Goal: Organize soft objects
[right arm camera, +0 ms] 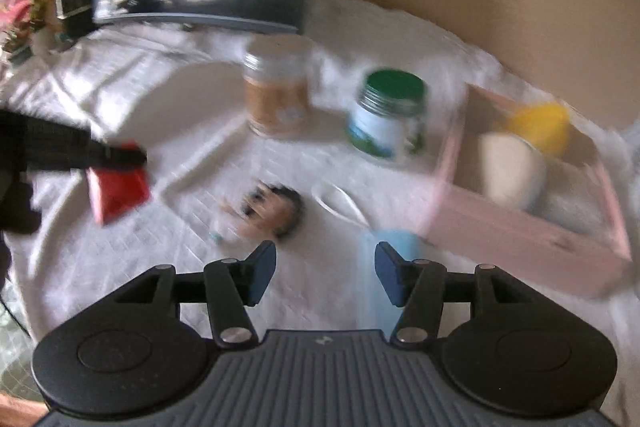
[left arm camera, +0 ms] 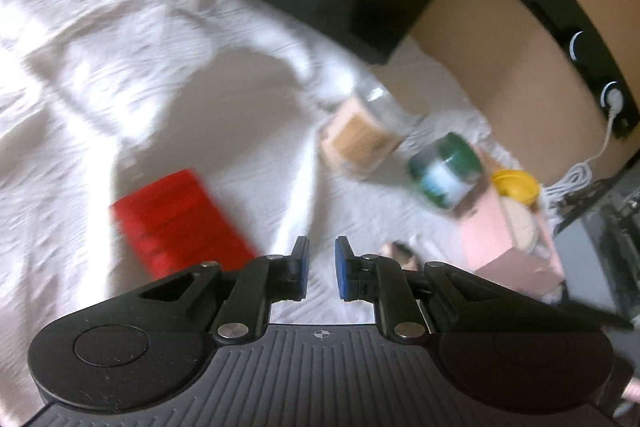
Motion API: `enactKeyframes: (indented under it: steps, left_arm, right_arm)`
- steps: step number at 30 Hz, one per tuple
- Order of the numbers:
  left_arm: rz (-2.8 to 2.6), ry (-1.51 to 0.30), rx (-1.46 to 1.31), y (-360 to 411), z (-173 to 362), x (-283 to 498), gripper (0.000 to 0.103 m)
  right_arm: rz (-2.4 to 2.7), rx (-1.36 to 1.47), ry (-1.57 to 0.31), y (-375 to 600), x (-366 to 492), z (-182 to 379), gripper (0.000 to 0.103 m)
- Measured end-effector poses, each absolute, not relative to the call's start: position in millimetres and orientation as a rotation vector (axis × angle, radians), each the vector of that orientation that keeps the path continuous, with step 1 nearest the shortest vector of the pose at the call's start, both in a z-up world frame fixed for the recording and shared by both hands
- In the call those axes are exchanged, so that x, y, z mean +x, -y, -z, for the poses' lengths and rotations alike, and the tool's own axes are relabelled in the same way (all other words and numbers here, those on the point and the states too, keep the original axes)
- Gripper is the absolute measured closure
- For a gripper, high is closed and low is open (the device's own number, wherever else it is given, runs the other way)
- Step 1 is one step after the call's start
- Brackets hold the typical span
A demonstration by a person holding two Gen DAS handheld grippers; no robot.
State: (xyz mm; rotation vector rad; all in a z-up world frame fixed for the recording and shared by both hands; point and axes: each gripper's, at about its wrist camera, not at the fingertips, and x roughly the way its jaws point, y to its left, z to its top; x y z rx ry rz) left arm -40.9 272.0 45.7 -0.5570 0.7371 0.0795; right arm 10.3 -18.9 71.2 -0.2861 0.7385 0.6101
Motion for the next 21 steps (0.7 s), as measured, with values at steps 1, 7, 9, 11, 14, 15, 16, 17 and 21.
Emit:
enactKeyframes:
  steps: [1,7,9,11,14,15,16,17,21]
  left_arm:
    - [-0.087,-0.741,-0.553,-274.0,-44.9,-47.0,0.088]
    - [-0.125,-0.75,-0.515,-283.4,-44.4,-84.5,0.088]
    - [-0.149,-0.751,-0.514,-288.3,-43.8,-96.5,0.088]
    - [-0.174,-0.75,-0.528,-293.8,-41.5,-105.6,0.088]
    - [-0.216,-0.751,-0.55,-302.4,-38.3,-113.3,0.088]
    - [-0.23,-0.752,-0.554,-305.3,-37.7,-115.0,0.088]
    - [-0.238,-0.751,-0.557,-307.5,-37.8,-115.9,0.088]
    - [-0.243,-0.749,-0.557,-308.9,-38.1,-115.9,0.088]
    - [-0.232,-0.741,-0.55,-309.5,-40.5,-108.0,0.088]
  right_arm:
    - [-0.627,-0.277,-0.735,11.7,13.9,-71.8,0.049]
    - [-0.639,-0.185,-0.818,-17.6,60.4,-64.0,0.062]
    - [-0.678,-0.185,-0.837,-24.4,63.1,-60.7,0.062]
    - [-0.699,-0.225,-0.839,-35.1,61.2,-53.5,0.062]
    - [-0.697,-0.262,-0.892,-49.7,64.3,-34.7,0.065]
    - [-0.697,-0.267,-0.897,-52.1,63.9,-31.0,0.071]
    - [-0.703,-0.278,-0.899,-53.9,61.9,-30.5,0.083]
    - [-0.708,-0.286,-0.896,-54.6,59.2,-33.1,0.088]
    - [-0.738,-0.228,-0.802,-38.4,43.3,-70.6,0.091]
